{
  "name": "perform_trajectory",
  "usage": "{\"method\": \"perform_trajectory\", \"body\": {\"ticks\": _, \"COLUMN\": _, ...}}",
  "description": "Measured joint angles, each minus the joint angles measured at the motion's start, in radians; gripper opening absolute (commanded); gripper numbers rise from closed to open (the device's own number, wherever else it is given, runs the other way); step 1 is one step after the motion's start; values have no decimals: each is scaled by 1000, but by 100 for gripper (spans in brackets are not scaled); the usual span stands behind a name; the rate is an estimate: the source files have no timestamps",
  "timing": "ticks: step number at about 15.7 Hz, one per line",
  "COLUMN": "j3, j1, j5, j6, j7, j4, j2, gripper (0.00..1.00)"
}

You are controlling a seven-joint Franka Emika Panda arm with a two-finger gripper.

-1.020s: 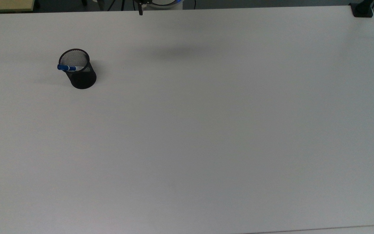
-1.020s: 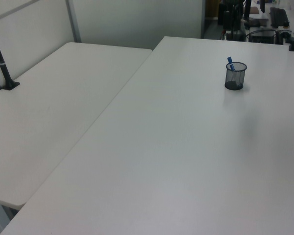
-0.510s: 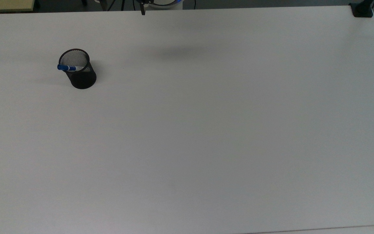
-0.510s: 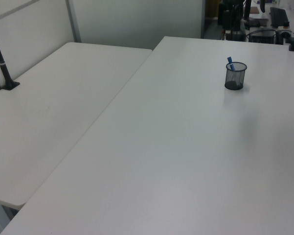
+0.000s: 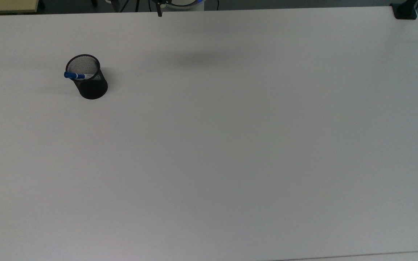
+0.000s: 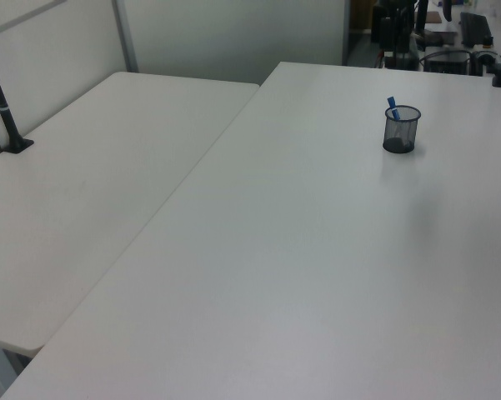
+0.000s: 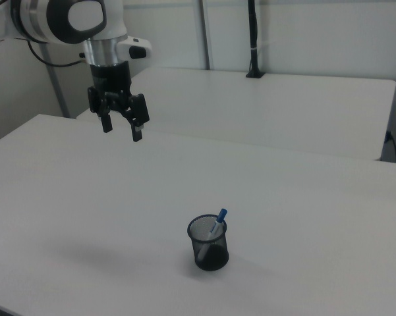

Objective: Remove the marker

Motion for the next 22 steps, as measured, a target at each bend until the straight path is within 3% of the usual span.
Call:
{"method": "perform_trajectory", "body": {"ticks": 6, "j3": -41, "j1": -27, "j5": 0, "j6": 91, "j7": -7, "j4": 0, "j2": 9, "gripper": 100}}
{"method": "perform_trajectory", "body": {"ticks": 13, "j3": -70, "j1": -131, "j5": -1, "j6": 248, "j7": -19, "j4": -3, "j2": 126, "gripper": 100}}
{"method": "perform_trajectory", "body": {"ticks": 16, "j3": -97, "j1": -156, "j5": -3, "j6": 262, "j7": -97, "j4": -8, "j2": 158, "gripper": 99}}
{"method": "perform_trajectory", "body": {"ticks": 22, "j3": -161, "j1": -178, "j5": -3, "j6": 339, "j7": -168, "j4": -89, "j2": 197, "gripper": 94}}
